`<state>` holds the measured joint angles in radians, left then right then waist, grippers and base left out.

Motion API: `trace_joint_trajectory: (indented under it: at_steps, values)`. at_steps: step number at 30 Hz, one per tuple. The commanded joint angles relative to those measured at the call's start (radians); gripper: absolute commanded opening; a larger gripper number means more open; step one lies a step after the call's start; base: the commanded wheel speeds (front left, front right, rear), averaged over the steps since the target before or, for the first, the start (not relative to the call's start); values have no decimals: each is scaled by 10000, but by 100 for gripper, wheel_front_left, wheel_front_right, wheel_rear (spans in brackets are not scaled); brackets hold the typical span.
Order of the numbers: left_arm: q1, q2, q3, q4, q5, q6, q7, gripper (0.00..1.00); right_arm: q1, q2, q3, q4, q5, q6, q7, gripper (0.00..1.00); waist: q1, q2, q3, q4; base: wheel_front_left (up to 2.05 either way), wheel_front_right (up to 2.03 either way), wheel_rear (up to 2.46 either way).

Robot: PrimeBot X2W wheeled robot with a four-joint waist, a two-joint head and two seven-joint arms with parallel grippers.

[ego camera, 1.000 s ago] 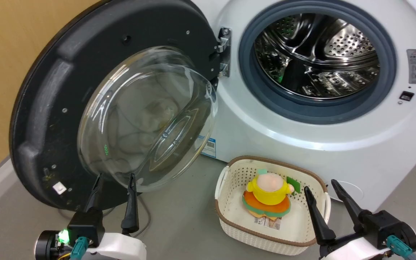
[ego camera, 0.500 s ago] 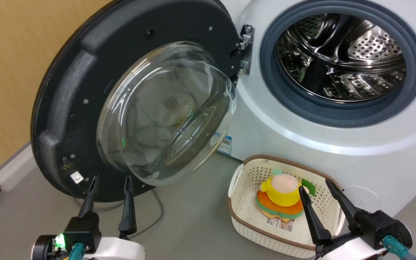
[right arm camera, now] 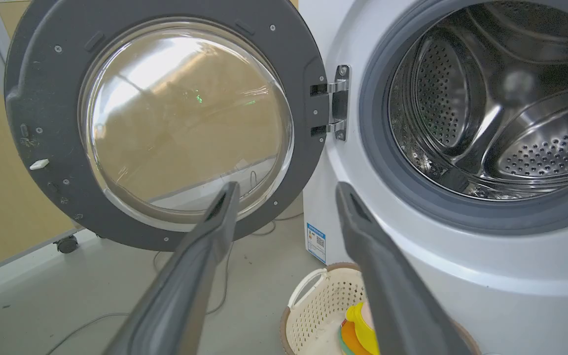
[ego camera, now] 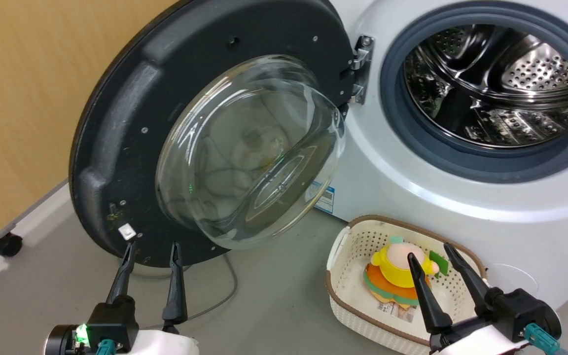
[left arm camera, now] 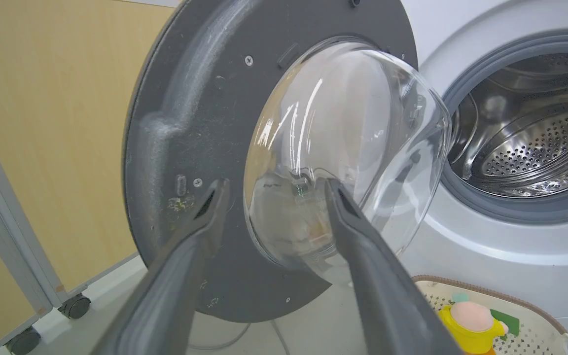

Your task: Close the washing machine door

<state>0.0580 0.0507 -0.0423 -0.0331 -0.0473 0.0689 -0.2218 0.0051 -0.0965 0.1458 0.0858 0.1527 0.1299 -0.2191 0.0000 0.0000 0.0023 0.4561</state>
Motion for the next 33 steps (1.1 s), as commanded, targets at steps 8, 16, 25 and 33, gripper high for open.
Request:
trace_joint_trajectory:
  at_steps: [8,16,25,33]
  values:
    - [146,28,-16,31,-15,76,-247,100,-39,-72,141,62,179,7,-274,100,0,0,17,397,0,0,0]
    - [197,29,0,42,-79,97,-400,100,-6,-108,246,109,263,8,-427,100,0,0,5,698,0,0,0]
    - [91,19,105,-169,-435,0,-400,0,40,-120,207,79,240,8,-427,100,0,0,71,726,0,0,0]
    - [-1068,674,1032,-378,-1361,-634,-385,0,114,-229,-11,-93,103,8,-426,100,0,0,426,747,0,0,0]
